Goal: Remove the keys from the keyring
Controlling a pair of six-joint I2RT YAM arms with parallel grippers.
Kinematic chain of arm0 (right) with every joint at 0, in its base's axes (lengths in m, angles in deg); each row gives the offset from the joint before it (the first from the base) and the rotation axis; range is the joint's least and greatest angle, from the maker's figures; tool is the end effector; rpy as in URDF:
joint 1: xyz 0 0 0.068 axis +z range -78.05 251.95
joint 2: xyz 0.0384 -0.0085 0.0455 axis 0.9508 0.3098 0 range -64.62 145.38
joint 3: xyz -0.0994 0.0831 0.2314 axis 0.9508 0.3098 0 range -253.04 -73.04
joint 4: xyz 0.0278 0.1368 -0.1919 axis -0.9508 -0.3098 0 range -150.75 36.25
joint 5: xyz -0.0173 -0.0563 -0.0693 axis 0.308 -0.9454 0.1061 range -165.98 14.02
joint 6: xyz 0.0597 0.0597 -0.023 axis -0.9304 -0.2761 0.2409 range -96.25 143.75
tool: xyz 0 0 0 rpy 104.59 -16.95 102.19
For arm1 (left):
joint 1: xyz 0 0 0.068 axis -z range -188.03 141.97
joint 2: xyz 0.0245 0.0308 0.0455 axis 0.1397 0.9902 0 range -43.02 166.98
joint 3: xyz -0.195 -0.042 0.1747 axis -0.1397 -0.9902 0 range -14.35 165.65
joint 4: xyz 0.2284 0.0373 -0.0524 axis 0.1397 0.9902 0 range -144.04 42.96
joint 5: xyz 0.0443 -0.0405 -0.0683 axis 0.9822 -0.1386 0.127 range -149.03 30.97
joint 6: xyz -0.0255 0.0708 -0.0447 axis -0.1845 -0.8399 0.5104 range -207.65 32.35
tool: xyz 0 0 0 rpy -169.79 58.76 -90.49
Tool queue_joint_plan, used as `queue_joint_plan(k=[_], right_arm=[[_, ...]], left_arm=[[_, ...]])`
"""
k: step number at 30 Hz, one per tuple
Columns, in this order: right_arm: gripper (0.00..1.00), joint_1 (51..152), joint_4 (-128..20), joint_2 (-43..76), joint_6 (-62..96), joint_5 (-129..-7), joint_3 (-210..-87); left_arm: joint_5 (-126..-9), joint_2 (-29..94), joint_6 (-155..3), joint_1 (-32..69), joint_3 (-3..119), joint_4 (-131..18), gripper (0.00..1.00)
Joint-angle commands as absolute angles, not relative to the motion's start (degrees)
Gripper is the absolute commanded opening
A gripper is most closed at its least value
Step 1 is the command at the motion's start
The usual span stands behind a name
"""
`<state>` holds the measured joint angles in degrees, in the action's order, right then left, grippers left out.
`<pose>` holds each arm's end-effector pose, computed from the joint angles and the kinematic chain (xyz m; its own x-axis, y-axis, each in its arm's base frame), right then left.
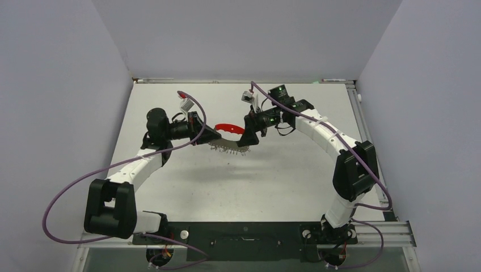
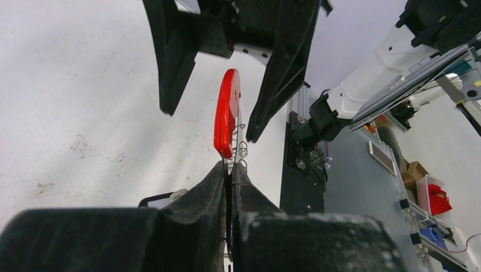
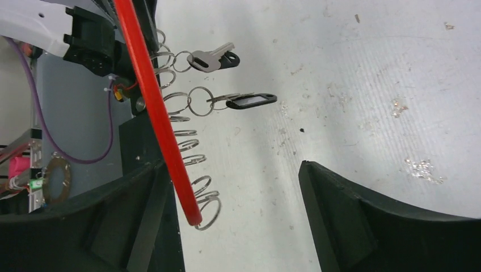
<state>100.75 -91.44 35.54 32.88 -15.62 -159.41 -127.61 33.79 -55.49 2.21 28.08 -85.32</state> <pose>0.2849 0.2336 0.2838 -0.5640 -0.3995 -0.7227 -0.8123 0.1108 0.5726 0.2612 -0.1205 0.2831 -0.5664 -0.0952 -0.8186 0.8011 0.1695 -0.5740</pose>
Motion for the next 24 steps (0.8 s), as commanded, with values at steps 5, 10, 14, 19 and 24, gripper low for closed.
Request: queue_joint_plan(k=[5,10,14,19,24], right_arm=[[0.80,102.07,-65.81,31.20,15.61,-8.96,-153.04],[0.66,103.02,-54.65,29.81,7.19,-7.51,-148.76],[0.56,104.31,-52.08,29.75,5.80,-7.29,-148.14],[0.49,105.12,-51.99,30.09,5.58,-7.60,-148.37],[0.40,106.19,-51.55,30.76,5.04,-7.72,-148.77]], left_arm=[[-127.39,34.43,-44.57,2.25,28.67,-100.00,0.00],[-127.02,34.36,-44.49,2.34,29.17,-99.47,0.00],[-126.50,34.48,-45.12,2.34,29.90,-97.88,0.00],[-126.05,35.14,-45.28,2.59,31.02,-96.62,0.00],[-125.66,35.58,-45.29,2.99,31.50,-96.65,0.00]])
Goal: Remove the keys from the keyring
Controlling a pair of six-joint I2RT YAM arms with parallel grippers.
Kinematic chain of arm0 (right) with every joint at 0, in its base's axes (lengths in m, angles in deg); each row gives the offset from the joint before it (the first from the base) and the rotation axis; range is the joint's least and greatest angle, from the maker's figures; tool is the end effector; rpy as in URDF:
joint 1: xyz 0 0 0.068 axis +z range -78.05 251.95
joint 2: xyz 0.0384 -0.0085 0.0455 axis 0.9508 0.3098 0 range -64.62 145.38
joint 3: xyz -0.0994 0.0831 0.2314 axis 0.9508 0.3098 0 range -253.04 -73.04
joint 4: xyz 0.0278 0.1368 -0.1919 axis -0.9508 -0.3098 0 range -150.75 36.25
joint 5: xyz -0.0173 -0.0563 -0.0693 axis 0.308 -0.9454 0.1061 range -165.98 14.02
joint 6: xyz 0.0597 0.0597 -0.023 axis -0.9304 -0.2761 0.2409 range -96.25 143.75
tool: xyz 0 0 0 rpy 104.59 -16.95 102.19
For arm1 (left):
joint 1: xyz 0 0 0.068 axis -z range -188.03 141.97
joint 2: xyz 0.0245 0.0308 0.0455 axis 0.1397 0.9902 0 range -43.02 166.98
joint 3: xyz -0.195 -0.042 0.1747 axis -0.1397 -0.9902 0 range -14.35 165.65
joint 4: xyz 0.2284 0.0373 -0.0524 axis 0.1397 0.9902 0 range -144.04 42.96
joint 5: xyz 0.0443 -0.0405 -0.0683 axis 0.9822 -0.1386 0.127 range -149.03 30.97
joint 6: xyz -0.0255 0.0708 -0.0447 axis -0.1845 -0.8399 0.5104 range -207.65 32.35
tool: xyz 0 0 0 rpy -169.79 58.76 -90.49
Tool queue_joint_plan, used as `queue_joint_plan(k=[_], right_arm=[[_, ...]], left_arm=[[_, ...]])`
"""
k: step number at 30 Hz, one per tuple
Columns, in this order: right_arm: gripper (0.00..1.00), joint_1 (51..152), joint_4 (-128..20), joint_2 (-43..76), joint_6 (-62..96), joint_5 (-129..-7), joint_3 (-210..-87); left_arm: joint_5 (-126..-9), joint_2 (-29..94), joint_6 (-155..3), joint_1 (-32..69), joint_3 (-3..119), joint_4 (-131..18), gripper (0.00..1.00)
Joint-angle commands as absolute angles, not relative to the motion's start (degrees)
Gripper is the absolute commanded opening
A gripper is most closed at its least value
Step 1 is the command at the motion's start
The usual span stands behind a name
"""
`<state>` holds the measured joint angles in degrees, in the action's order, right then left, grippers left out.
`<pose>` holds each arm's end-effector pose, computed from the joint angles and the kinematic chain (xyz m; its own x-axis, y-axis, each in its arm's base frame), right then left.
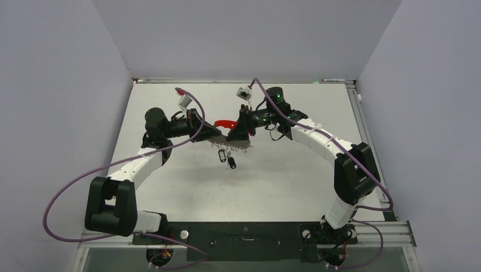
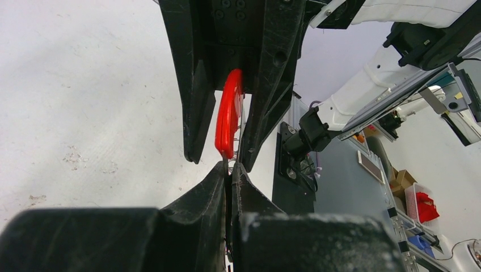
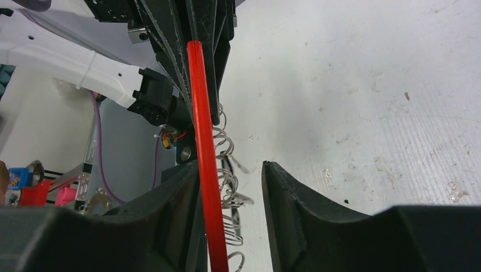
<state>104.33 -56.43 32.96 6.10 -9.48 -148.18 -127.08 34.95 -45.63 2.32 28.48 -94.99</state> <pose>0.2779 0.2605 0.2948 -0.6191 -0.2493 -0.7447 -0.7629 -0.0338 0.6456 0.2653 -0.1215 0.2973 -0.5785 -0.1487 -0.8020 0.7910 0.1379 -0.5961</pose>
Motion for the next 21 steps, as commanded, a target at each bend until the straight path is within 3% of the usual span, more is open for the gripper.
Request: queue_joint_plan(k=[1,6,8,10,12,13,21], right_arm=[[0.38,106.34,-51.58,30.93,5.02,-7.69,-148.81],[0.30,106.45,-51.55,31.32,4.69,-6.93,-148.78],[0.17,106.39,-51.36,31.20,4.19,-6.75,-148.79],[0.06,105.66,-49.61,31.11,2.09,-7.07,-148.61],[0.05,104.09,-46.28,30.94,-1.75,-7.80,-148.16],[0.05,103.11,-43.85,30.79,-4.28,-8.46,-147.70],[0.05,97.32,-31.17,29.35,-16.62,-13.06,-145.51]], left_arm=[[-125.65,35.62,-45.29,3.04,31.67,-96.60,0.00],[-125.45,36.12,-45.33,3.09,32.39,-95.87,0.00],[-125.04,36.52,-45.73,3.11,33.01,-94.99,0.00],[-123.99,36.75,-46.40,2.69,33.58,-93.44,0.15],[-122.67,36.87,-47.32,1.65,34.27,-91.32,0.39],[-122.14,36.91,-47.99,0.99,34.66,-90.29,0.46],[-116.89,35.18,-55.27,-3.25,36.01,-82.54,0.61]])
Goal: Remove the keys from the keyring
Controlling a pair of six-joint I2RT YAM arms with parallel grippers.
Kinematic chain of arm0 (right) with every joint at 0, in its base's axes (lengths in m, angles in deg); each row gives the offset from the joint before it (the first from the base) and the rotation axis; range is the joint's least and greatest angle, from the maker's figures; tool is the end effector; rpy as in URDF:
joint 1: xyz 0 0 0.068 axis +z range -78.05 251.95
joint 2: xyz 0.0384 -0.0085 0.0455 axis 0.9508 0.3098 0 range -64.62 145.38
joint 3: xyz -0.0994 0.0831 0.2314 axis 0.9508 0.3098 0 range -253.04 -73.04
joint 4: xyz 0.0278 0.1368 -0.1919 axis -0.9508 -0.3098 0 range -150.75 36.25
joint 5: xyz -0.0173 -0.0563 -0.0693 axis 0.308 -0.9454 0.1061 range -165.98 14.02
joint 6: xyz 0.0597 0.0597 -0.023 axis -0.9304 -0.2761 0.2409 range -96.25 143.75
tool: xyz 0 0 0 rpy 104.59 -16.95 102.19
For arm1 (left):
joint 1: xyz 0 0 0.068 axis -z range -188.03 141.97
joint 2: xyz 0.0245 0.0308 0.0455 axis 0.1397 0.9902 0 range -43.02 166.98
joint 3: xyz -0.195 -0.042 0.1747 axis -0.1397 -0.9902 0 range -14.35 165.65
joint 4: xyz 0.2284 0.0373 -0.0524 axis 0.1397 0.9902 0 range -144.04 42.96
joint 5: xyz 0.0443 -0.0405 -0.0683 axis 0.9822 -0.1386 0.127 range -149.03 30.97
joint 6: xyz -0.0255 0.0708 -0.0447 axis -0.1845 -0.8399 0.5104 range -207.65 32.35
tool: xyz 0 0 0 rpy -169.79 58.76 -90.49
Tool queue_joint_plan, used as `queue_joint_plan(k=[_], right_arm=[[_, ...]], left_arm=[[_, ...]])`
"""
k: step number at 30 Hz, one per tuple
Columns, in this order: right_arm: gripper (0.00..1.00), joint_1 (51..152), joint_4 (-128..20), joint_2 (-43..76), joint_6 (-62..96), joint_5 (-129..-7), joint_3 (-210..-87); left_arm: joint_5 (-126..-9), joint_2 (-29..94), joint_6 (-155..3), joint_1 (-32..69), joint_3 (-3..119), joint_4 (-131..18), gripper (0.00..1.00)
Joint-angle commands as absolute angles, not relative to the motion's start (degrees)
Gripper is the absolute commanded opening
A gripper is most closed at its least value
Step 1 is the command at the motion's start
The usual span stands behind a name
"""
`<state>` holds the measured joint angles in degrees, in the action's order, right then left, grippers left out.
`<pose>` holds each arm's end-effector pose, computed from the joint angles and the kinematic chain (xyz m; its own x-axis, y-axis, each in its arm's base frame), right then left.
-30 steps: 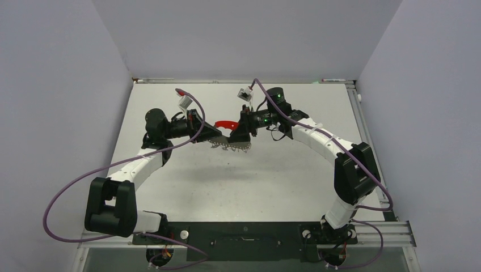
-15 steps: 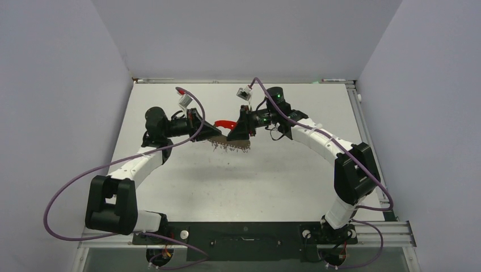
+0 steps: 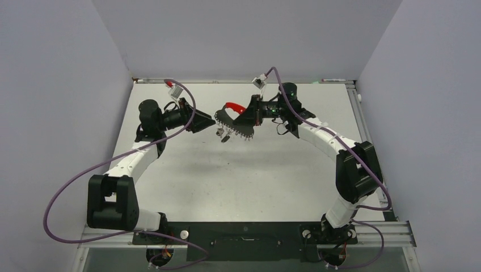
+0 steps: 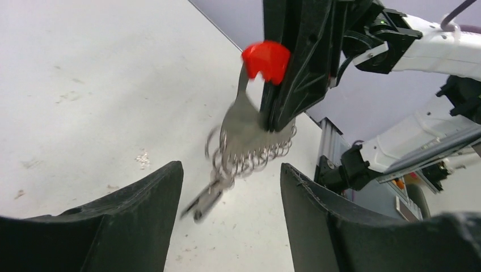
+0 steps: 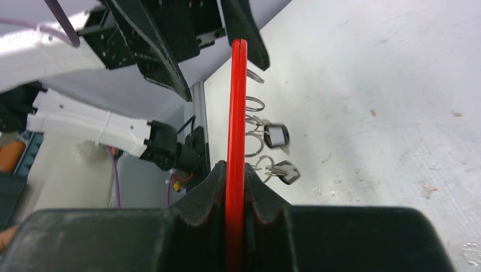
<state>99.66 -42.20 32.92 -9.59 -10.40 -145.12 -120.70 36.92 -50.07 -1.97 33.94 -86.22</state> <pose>0.3037 0.2393 0.3020 -0.7136 -0.1180 -0.6905 -0.6972 0.0240 0.7164 0.2951 -0.1000 0.3028 -0.5569 -0.2319 -0.7975 0.7390 0.2998 -0.6033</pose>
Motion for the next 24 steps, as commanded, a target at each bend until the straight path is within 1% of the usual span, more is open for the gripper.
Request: queue_joint_plan(k=[1,6,10,17,21,24], right_arm=[[0.05,96.87,-31.20,29.27,-16.79,-13.80,-145.74],[0.05,95.34,-29.68,29.15,-19.30,-16.31,-146.24],[0.05,95.41,-29.83,29.25,-19.93,-16.56,-147.32],[0.05,97.22,-29.26,29.36,-21.05,-16.15,-148.55],[0.05,98.32,-29.23,29.42,-21.13,-15.40,-149.43],[0.05,98.90,-29.29,29.51,-21.16,-14.89,-149.91]], left_arm=[[-115.94,34.85,-56.23,-3.42,35.62,-82.25,0.62],[-111.36,33.39,-62.50,-2.92,33.04,-82.01,0.62],[-111.90,33.68,-65.11,-2.04,32.40,-84.28,0.62],[-113.38,34.24,-66.35,0.68,26.73,-100.86,0.62],[-113.74,35.26,-71.21,3.77,26.07,-103.14,0.62],[-114.45,36.70,-71.01,4.58,25.65,-107.33,0.61]])
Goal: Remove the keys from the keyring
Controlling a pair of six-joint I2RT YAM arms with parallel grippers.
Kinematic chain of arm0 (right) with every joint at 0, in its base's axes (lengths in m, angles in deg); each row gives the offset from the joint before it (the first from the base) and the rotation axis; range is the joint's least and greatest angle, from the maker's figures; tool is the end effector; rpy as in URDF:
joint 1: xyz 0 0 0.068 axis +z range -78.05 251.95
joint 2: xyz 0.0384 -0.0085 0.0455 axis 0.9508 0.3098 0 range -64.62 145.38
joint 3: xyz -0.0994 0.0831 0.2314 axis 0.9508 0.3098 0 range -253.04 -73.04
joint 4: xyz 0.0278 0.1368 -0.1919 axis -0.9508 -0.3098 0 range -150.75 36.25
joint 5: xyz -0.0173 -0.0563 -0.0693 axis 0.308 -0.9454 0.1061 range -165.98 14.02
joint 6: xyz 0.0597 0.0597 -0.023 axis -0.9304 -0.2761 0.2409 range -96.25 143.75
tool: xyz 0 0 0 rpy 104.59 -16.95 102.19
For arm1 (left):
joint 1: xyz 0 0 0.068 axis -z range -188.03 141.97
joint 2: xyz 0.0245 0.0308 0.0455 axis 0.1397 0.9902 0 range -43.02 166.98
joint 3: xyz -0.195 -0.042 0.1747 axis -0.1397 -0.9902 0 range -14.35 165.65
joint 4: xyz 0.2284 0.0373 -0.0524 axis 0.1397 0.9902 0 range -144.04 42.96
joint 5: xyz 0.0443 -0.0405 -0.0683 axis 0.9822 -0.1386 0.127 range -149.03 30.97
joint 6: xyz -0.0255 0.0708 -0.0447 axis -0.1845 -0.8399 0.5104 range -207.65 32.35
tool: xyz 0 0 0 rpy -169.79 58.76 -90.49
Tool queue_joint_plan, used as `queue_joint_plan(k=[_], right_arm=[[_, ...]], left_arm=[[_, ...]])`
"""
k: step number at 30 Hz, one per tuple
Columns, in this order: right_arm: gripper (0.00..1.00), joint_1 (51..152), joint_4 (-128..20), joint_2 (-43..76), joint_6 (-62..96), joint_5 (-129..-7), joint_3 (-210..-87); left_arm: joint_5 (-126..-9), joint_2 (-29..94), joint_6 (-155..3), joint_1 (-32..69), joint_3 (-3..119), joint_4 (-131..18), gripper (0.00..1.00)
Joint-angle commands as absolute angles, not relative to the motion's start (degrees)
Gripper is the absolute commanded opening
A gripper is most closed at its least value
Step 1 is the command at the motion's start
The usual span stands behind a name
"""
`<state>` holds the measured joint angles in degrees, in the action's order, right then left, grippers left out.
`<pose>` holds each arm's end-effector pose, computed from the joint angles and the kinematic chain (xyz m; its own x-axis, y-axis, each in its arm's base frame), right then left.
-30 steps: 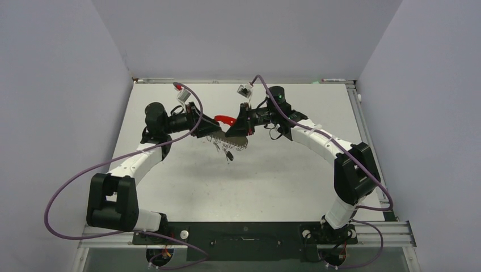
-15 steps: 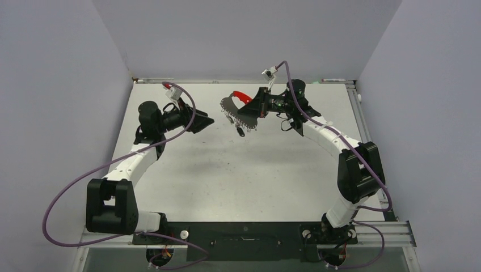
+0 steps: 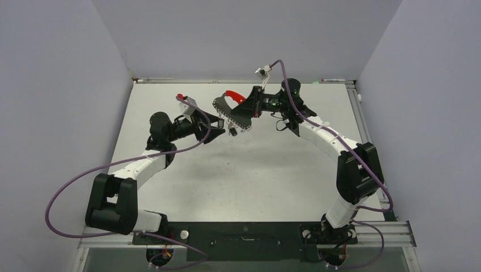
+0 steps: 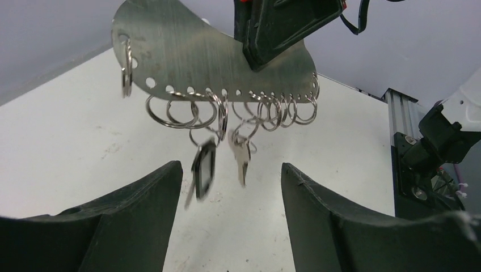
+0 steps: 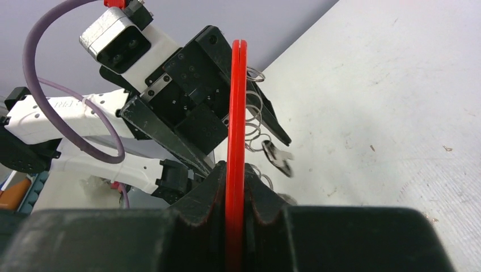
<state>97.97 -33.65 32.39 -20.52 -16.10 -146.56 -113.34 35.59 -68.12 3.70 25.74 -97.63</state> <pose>0.3199 0.2309 0.3289 -0.7334 0.0319 -0.6790 -0.6761 0.0699 0.7335 0.2780 -0.1220 0.2856 -0.2228 -0.1529 -0.9628 0.8873 0.3774 -0.2652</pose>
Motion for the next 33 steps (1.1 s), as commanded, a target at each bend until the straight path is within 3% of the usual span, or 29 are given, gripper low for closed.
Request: queue_joint_plan(k=[1,6,13,27,33], right_arm=[[0.05,99.12,-29.35,29.57,-21.12,-14.75,-150.07],[0.05,100.67,-29.56,29.85,-21.11,-13.86,-150.94],[0.05,101.51,-29.76,29.86,-21.42,-13.24,-151.52],[0.05,101.40,-29.68,29.74,-21.83,-12.90,-151.53],[0.05,101.40,-28.71,29.79,-22.57,-12.80,-151.27]], left_arm=[[-114.26,37.18,-70.46,4.60,25.52,-108.49,0.61],[-113.13,38.13,-69.89,4.35,24.27,-111.01,0.54],[-113.62,38.87,-68.82,4.00,23.89,-112.13,0.30],[-114.10,34.93,-69.29,2.79,22.08,-109.80,0.02],[-113.15,34.82,-69.64,2.78,22.30,-108.21,0.00]])
